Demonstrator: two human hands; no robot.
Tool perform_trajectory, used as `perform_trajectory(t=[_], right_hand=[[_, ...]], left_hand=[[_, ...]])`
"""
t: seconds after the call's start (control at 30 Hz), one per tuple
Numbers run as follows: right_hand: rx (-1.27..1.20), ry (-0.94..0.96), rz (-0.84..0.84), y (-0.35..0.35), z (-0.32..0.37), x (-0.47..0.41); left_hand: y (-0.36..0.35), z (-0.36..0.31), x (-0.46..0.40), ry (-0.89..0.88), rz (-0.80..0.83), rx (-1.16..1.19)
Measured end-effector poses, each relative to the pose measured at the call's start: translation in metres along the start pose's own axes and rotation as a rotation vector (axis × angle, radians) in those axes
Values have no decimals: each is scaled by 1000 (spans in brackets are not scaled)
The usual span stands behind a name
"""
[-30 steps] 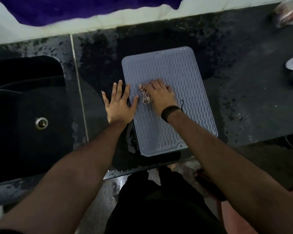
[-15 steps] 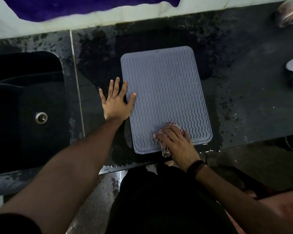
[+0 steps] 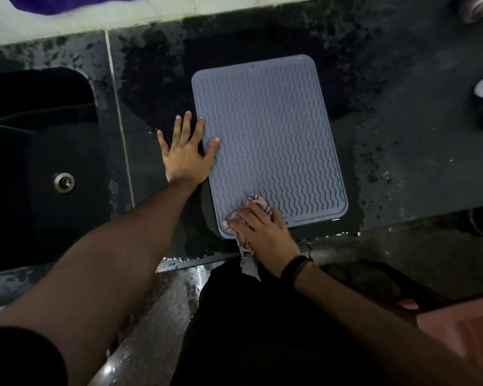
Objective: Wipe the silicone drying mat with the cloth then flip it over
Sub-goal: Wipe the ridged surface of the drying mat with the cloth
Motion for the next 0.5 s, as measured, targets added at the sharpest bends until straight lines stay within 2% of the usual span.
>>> perform_trajectory(t=[0.13, 0.23, 0.3, 0.4, 0.5], right_hand=[[-12, 2, -42, 13, -13, 21], [-64, -81, -94, 31, -17, -2], [-70, -63, -137, 38, -1, -24], [0, 65, -78, 21, 31, -37], [33, 63, -16, 1, 25, -18]], left_hand=[[0, 0, 0, -2, -3, -6], [-1, 0, 1, -3, -7, -2], [-1, -1, 1, 1, -5, -4], [1, -2, 2, -1, 1, -2], [2, -2, 2, -4, 1, 12]])
Point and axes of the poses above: each hand's wrist, its own x-axis away from the middle knuckle, its own y-axis out of the back of the hand, z = x × y, the point moved 6 cm from there along -x, towards the middle knuckle, and after that the axes turned 13 degrees about -y, right-handed, at the moved point
